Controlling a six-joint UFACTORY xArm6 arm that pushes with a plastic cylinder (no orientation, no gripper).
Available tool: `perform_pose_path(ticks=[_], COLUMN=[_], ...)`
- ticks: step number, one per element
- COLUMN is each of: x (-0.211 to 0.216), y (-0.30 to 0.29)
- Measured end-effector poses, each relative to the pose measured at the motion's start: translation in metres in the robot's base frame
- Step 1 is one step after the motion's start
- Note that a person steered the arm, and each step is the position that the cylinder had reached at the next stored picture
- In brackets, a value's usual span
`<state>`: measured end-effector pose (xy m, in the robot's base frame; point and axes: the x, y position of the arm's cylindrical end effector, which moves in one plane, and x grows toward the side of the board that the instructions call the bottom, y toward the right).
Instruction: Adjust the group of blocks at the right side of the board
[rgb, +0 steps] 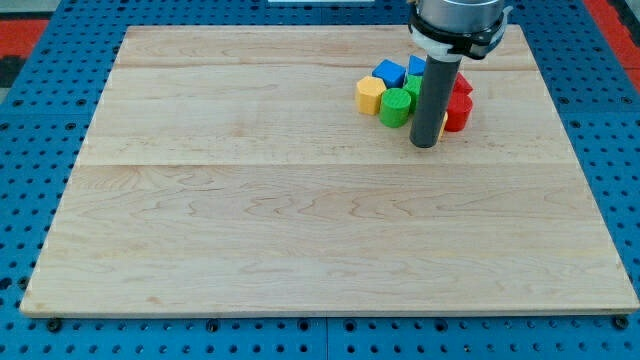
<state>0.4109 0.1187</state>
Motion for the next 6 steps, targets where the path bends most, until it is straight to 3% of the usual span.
perform_pose_path(ticks=[1, 3, 4, 5, 6], x=[0.002, 0.003, -0.037, -0.094, -0.09], y=[0.001, 0.113, 0.136, 0.136, 0.097])
